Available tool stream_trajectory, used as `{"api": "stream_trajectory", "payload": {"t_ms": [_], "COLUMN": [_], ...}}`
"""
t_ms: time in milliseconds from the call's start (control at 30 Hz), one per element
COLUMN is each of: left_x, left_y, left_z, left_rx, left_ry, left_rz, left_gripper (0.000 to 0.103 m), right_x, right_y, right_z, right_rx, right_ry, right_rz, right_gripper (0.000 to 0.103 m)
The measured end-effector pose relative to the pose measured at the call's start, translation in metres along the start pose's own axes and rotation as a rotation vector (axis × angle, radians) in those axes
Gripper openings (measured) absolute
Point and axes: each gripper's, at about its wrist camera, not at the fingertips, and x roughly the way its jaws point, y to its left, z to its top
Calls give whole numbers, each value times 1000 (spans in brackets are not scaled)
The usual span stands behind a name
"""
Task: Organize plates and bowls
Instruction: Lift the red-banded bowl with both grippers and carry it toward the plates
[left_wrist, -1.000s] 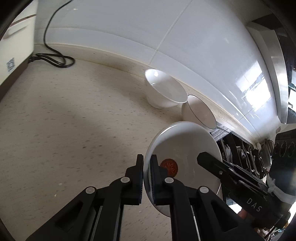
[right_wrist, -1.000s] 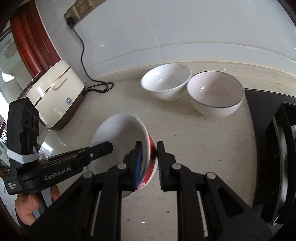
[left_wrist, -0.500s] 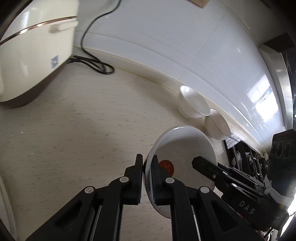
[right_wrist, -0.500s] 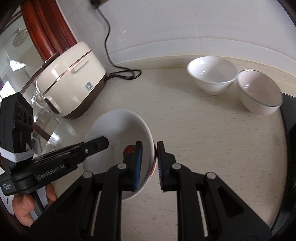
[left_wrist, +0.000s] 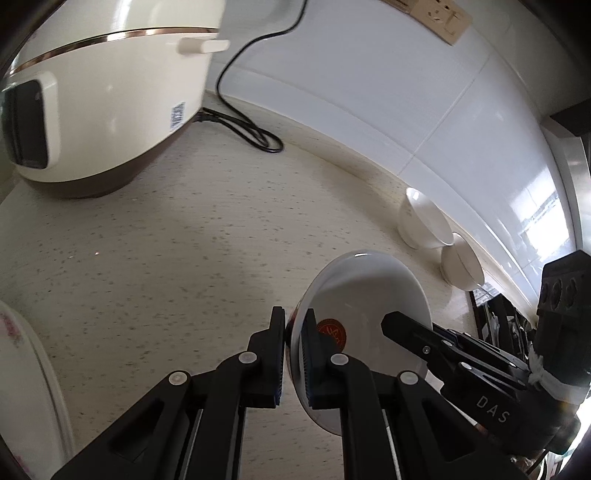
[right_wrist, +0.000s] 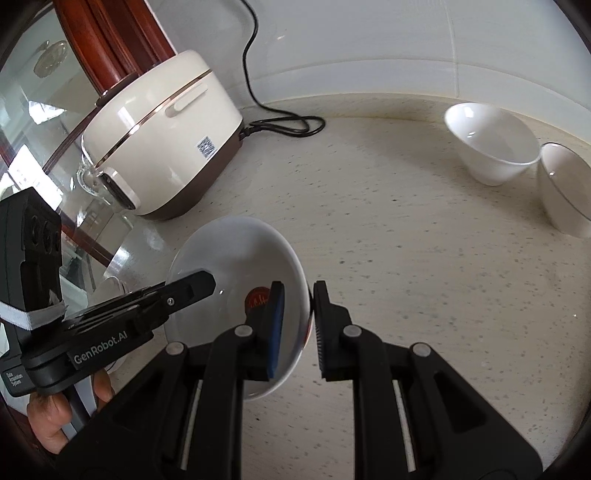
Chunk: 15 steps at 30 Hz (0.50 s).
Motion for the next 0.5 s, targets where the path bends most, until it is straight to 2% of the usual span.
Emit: {"api": "stream_trajectory", "payload": {"t_ms": [500], "left_x": [-7], "left_y": [33], "left_z": [4], "left_rx": [-62], "left_ry": [-8], "left_rz": [40], "left_gripper": [9], "right_x": [35], "right_y": [26], "right_z": [3], "right_rx": [-19], "right_ry": [54], "right_rz": [41], "right_gripper": [19]}}
